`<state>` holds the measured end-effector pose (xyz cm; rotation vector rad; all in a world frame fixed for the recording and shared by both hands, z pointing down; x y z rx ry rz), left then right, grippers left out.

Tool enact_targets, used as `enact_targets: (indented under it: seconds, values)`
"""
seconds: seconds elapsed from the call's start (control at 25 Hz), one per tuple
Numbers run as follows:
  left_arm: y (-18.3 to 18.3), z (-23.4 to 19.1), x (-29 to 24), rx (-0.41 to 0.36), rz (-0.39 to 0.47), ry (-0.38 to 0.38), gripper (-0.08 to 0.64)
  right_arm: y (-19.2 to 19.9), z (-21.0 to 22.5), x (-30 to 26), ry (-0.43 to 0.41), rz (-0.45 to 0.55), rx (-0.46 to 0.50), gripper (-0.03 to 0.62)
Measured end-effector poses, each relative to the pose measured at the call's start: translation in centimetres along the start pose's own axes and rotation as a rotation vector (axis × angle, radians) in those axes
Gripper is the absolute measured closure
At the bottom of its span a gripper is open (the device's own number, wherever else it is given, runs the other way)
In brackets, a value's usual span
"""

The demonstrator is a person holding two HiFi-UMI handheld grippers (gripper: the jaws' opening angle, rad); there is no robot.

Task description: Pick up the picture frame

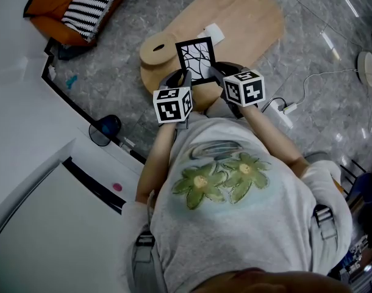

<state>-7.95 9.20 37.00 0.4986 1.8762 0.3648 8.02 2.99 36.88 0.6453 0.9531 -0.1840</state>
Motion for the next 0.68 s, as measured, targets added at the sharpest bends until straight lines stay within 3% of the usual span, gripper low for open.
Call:
enact_targets:
  seconds: [0.68]
  values:
    - [0.66, 0.62, 0.22, -0.023, -0.001, 0.001, 0.462, 0.95, -0.09, 0.55, 0.010, 0.001, -0.003, 0.506]
Point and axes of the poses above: the fingertips, and each gripper's own axes: x backward along the fingers, z to its right, y out of its underside, the point moved 7 cm from there along x, backward along the fingers, and after that the axes turned 10 degrees about -z, right-handed, at the moved point
